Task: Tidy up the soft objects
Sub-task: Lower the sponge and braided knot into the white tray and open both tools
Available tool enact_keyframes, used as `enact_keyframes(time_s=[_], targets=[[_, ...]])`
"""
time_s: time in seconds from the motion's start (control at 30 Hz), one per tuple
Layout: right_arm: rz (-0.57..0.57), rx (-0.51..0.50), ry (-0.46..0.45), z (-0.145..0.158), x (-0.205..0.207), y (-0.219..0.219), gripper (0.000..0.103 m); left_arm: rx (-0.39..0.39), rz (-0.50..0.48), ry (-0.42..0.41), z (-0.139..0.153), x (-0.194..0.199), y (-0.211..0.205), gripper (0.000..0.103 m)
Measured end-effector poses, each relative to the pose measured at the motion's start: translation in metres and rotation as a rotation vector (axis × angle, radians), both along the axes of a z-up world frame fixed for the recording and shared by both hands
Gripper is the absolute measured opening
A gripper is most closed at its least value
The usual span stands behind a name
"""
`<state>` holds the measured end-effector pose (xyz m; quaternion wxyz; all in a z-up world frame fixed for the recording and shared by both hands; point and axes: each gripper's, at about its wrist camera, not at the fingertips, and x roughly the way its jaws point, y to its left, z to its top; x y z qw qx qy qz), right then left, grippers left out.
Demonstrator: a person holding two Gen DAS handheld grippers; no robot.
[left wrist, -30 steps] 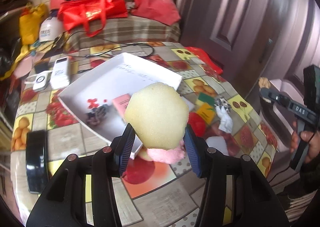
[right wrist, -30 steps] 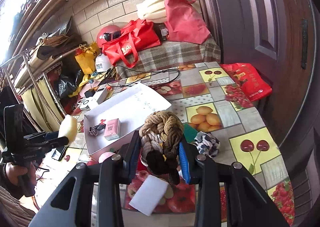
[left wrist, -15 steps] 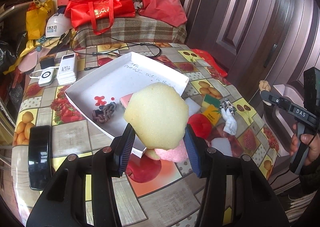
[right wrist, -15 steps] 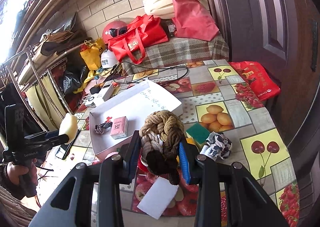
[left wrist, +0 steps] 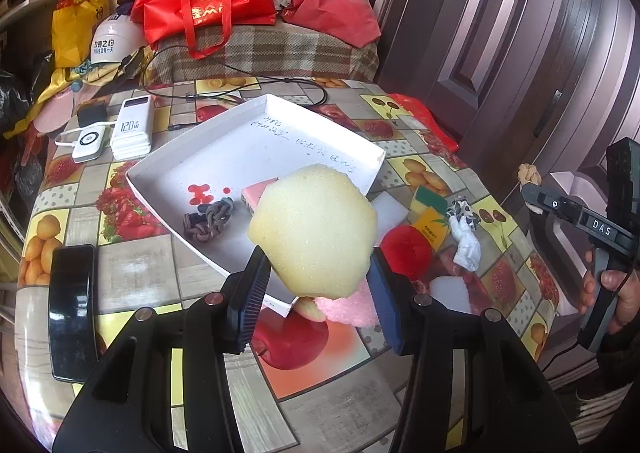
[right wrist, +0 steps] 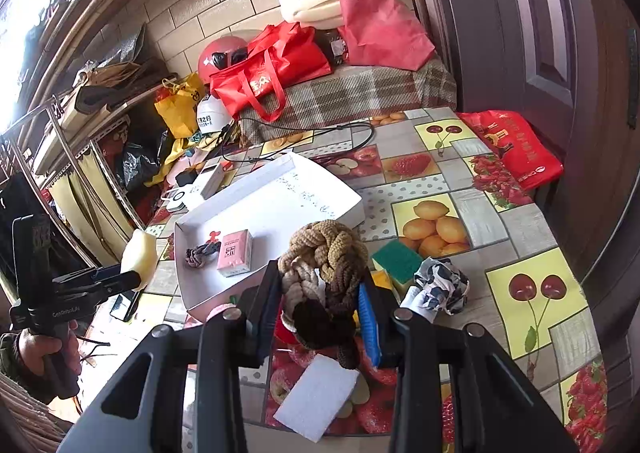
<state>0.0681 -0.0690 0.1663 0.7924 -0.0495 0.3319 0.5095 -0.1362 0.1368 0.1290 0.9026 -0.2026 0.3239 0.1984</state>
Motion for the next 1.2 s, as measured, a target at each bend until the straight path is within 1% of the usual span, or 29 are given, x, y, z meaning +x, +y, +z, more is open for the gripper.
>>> enact_keyframes(time_s=[0.5, 0.6, 0.73, 0.87, 0.93, 1.07, 1.17, 1.2], targets=[[0.030, -0.053, 0.044, -0.018, 0.011, 0.030, 0.035, -0.056, 0.033, 0.030, -0.022, 0.009, 0.024, 0.049], [0.048, -0.068, 0.049, -0.021, 0.013, 0.042, 0.035, -0.070, 0.040, 0.034, -0.026, 0.013, 0.033, 0.049], [0.079, -0.080, 0.049, -0.023, 0.016, 0.061, 0.035, -0.095, 0.053, 0.035, -0.028, 0.026, 0.055, 0.049], [0.130, -0.106, 0.029, -0.024, 0.020, 0.096, 0.035, -0.087, 0.087, 0.019, -0.023, 0.046, 0.088, 0.049], [0.155, -0.108, 0.033, -0.025, 0.021, 0.112, 0.035, -0.091, 0.120, 0.022, -0.025, 0.057, 0.109, 0.049], [0.192, -0.125, 0.113, -0.040, 0.031, 0.157, 0.035, -0.121, 0.182, 0.048, -0.041, 0.068, 0.138, 0.049], [0.213, -0.170, 0.127, -0.056, 0.030, 0.191, 0.035, -0.142, 0.218, 0.065, -0.051, 0.069, 0.149, 0.050], [0.216, -0.177, 0.131, -0.059, 0.030, 0.196, 0.036, -0.141, 0.228, 0.070, -0.052, 0.068, 0.151, 0.051]])
